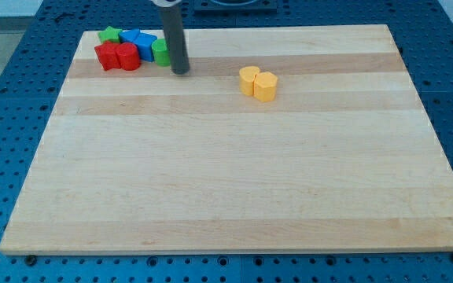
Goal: Move the yellow hexagon along with yellow heart slightly left
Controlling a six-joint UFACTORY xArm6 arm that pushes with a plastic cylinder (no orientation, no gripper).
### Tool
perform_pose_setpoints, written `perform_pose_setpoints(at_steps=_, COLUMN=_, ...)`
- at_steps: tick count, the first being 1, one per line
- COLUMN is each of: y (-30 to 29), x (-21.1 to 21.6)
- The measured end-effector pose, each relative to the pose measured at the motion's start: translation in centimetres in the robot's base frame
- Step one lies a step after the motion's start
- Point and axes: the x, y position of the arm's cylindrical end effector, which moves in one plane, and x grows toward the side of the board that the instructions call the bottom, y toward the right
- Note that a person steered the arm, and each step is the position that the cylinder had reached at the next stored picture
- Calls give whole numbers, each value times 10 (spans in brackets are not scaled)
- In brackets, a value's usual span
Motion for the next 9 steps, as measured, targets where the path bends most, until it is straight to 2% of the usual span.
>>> perform_pose_setpoints(at_steps=2, y=99, x=85)
perform_pose_setpoints(at_steps=3, y=172, x=87)
perform_pose_setpoints(at_steps=4, y=173, x=73)
perform_pose_setpoints(at_steps=6, y=107, x=57)
perform_pose_setpoints(at_steps=7, y=104, x=56)
perform_pose_setpoints(at_steps=9, y=201, x=58)
